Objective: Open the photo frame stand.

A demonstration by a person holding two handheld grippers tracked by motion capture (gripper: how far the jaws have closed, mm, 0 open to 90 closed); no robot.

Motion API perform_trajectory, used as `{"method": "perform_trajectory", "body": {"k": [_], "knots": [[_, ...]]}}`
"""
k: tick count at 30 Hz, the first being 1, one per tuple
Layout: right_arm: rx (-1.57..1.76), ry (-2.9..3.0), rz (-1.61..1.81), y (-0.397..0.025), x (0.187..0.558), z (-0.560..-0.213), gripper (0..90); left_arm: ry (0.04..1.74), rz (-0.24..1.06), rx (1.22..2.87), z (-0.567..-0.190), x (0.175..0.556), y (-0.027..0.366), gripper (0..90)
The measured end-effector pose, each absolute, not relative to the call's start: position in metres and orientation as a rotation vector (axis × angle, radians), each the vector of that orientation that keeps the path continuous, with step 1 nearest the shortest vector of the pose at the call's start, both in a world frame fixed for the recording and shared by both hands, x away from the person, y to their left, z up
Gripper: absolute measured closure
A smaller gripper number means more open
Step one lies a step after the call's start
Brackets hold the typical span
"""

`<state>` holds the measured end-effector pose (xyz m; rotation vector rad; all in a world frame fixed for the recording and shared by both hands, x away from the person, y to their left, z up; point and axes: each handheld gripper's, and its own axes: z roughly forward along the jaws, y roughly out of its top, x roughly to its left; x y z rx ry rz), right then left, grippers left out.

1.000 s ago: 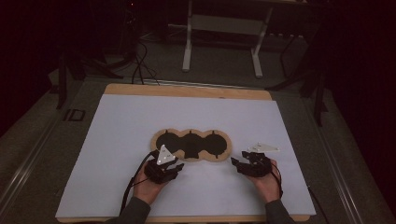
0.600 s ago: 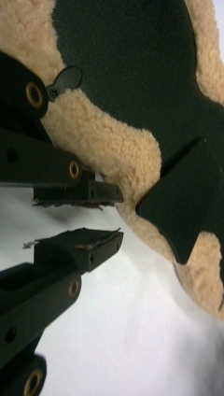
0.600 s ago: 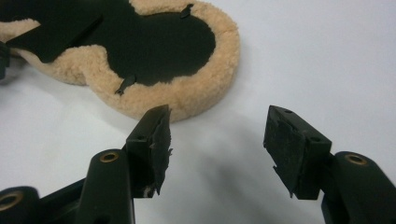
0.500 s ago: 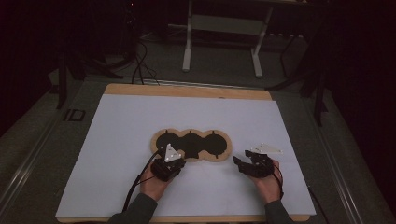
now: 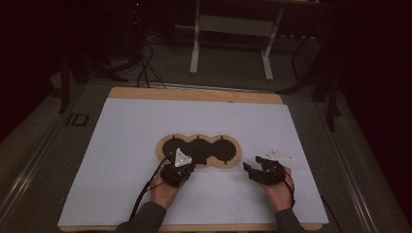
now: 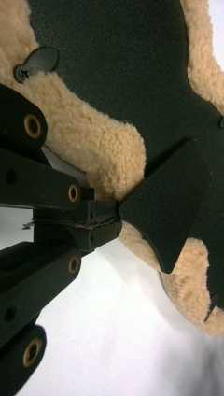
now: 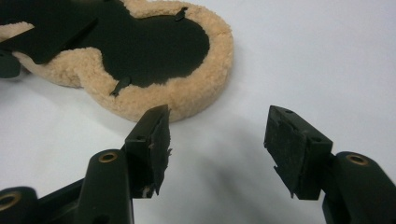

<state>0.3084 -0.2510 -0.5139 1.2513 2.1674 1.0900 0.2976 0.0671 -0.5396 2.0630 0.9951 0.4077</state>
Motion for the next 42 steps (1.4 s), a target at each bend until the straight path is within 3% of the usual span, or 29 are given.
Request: {"method": "perform_trajectory", "body": {"k": [38,42], "knots": [[1.236,2.188,1.07,-0.249,0.308,-0.516,40.0,1.015,0.443,2.006,-0.509,0.309,0.071,89.8],[1.237,2.187,1.07,-0.249,0.308,-0.516,39.9,1.006,0.428,2.017,-0.51,0.309,0.071,86.4]]}}
